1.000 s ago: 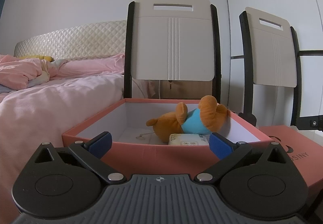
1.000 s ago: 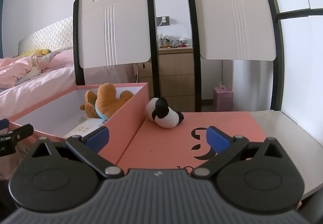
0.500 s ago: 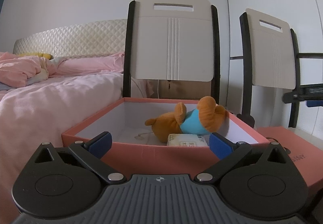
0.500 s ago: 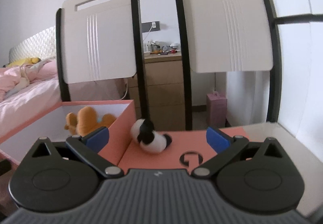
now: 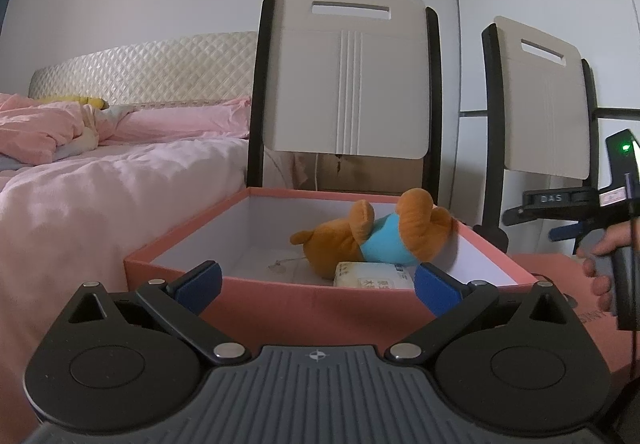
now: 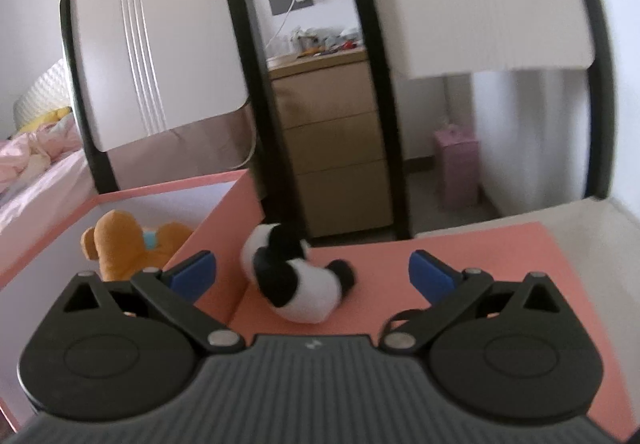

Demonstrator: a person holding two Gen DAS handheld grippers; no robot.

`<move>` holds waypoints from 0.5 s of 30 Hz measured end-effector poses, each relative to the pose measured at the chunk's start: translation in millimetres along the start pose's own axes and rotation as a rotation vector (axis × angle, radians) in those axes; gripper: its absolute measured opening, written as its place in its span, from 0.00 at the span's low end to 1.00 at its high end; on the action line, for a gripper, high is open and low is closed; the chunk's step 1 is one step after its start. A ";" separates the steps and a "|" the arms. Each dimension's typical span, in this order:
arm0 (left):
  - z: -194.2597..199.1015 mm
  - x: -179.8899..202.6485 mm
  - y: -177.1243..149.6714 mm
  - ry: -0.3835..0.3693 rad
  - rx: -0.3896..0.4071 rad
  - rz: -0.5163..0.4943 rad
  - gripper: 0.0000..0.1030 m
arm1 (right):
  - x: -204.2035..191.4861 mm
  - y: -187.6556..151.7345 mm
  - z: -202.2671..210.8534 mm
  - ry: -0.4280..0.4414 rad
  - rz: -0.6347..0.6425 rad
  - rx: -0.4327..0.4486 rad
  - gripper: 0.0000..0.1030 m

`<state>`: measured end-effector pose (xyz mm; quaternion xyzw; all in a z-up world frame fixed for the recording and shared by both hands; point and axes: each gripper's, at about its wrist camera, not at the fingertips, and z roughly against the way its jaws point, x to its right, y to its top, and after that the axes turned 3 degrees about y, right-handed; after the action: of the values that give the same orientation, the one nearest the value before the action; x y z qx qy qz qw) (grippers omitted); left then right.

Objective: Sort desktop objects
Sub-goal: 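Lower the open right tool around the black-and-white plush, then close the right tool on the plush and lift it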

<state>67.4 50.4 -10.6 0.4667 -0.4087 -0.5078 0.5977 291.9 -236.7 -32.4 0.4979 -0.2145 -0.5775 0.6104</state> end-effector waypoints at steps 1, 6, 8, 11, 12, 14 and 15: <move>-0.4 -0.5 0.0 0.000 -0.001 0.001 1.00 | 0.0 -0.5 -4.0 0.019 -0.020 -0.009 0.99; -2.0 -3.1 -0.1 0.001 -0.010 0.011 1.00 | -7.2 -2.8 -17.6 0.032 -0.023 -0.021 0.81; -2.0 -4.2 0.0 -0.001 -0.011 0.016 1.00 | -8.8 -5.1 -23.6 0.027 -0.015 -0.031 0.68; -1.5 -4.6 -0.2 -0.004 -0.012 0.017 1.00 | -10.7 -9.2 -32.2 0.007 -0.010 -0.057 0.53; -1.1 -4.6 -0.3 -0.005 -0.011 0.016 1.00 | -11.5 -10.0 -33.2 -0.001 -0.006 -0.054 0.47; -0.9 -4.4 -0.4 -0.008 -0.010 0.015 1.00 | -13.4 -11.3 -34.5 -0.016 0.003 -0.045 0.44; -0.9 -4.3 -0.5 -0.008 -0.010 0.015 1.00 | -13.8 -11.5 -34.8 -0.017 0.003 -0.038 0.42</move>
<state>67.5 54.7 -11.4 0.4588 -0.4119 -0.5071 0.6022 312.1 -209.6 -52.2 0.4810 -0.2093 -0.5847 0.6188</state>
